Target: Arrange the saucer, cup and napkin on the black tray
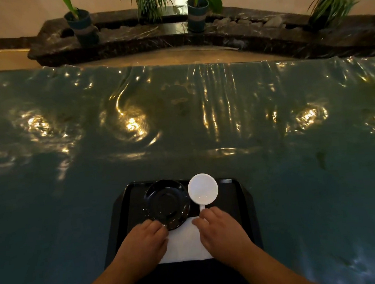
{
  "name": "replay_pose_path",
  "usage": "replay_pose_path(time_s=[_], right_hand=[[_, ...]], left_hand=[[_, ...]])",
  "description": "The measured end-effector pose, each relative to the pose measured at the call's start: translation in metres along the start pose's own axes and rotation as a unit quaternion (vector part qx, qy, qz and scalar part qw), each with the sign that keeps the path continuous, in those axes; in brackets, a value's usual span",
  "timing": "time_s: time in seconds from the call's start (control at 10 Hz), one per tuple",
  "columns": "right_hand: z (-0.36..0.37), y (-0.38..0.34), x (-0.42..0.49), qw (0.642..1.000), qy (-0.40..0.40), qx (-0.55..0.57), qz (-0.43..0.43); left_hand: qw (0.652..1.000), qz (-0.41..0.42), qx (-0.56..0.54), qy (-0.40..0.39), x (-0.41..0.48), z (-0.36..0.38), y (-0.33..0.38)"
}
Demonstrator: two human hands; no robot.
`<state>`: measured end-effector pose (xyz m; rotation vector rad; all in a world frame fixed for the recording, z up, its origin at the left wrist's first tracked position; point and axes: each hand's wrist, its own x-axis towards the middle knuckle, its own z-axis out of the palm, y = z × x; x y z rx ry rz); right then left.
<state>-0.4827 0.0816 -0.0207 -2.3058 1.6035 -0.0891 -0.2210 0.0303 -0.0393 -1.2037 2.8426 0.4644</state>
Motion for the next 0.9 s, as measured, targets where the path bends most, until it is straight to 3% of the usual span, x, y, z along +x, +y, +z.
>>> replay_pose_path(time_s=[0.2, 0.7, 0.9], right_hand=[[0.033, 0.016, -0.021, 0.999, -0.046, -0.014, 0.02], [0.024, 0.018, -0.024, 0.99, -0.12, -0.033, 0.065], [-0.008, 0.005, -0.008, 0.987, -0.146, 0.009, 0.064]], left_hand=[[1.0, 0.002, -0.015, -0.005, -0.022, 0.025, -0.004], [0.999, 0.0, -0.016, -0.034, -0.011, 0.012, 0.003], [0.994, -0.065, -0.076, -0.035, 0.006, -0.014, 0.014]])
